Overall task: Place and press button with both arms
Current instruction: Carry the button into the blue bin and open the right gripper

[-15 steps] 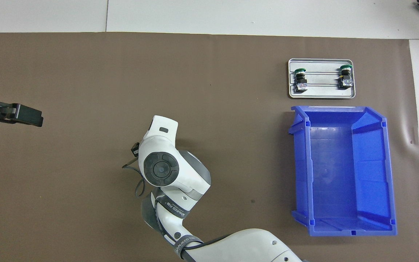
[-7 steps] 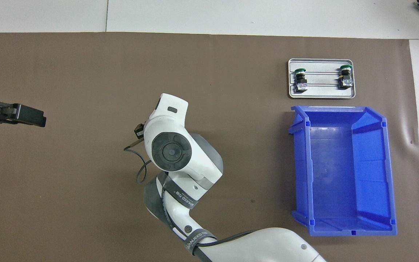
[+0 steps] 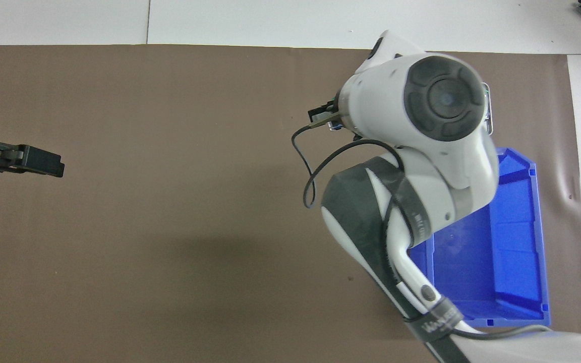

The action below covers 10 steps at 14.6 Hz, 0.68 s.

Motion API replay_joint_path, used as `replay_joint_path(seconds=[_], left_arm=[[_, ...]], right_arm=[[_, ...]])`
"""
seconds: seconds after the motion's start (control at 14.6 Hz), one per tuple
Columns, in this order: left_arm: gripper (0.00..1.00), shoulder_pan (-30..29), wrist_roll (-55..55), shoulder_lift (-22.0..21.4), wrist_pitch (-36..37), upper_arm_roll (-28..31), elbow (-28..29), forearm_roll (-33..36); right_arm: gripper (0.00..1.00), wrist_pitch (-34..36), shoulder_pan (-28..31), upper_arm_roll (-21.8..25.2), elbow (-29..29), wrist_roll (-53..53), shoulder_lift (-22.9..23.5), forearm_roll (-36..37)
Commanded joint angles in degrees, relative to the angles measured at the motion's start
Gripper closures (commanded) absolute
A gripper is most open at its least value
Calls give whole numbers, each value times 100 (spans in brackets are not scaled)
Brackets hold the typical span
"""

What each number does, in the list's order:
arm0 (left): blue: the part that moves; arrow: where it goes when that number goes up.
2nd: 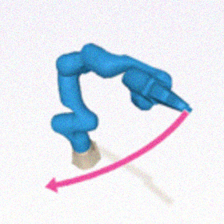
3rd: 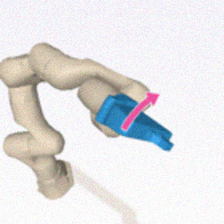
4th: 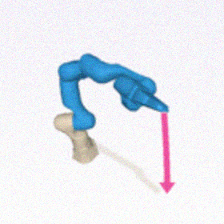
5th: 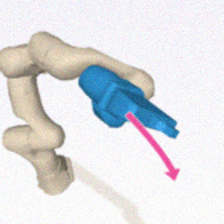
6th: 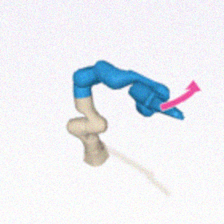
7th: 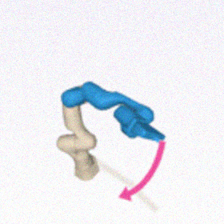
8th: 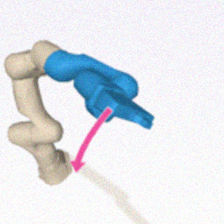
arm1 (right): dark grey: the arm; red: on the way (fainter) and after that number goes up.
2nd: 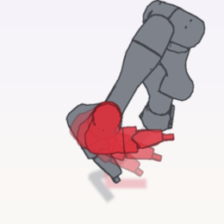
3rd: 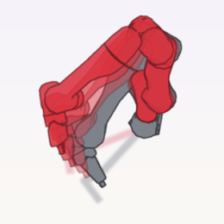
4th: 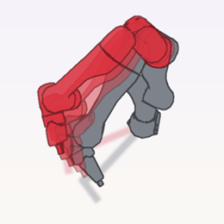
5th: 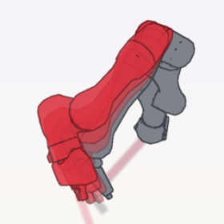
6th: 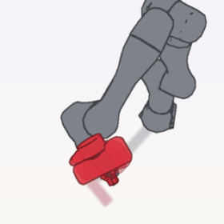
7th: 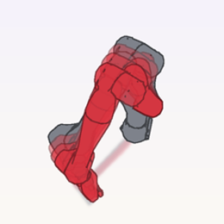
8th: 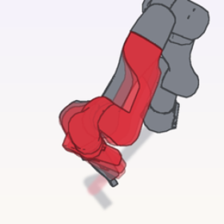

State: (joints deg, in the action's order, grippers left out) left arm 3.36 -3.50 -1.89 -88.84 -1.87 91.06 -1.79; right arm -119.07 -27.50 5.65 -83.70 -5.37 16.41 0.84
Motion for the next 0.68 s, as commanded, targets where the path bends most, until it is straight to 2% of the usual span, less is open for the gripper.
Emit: replay_joint_path(seconds=[0.0,0.27,0.61], left_arm=[[0,-20,-46,-162,87,-6,158,38],[0,-29,-37,-162,86,-6,158,38],[0,-29,-37,-162,86,-6,167,38]], right_arm=[[100,418,1024,-117,-558,1280,-461,-452],[100,228,2063,-117,-1576,2478,-910,-637],[100,-1239,2267,-117,-3553,2611,-1429,-726]])
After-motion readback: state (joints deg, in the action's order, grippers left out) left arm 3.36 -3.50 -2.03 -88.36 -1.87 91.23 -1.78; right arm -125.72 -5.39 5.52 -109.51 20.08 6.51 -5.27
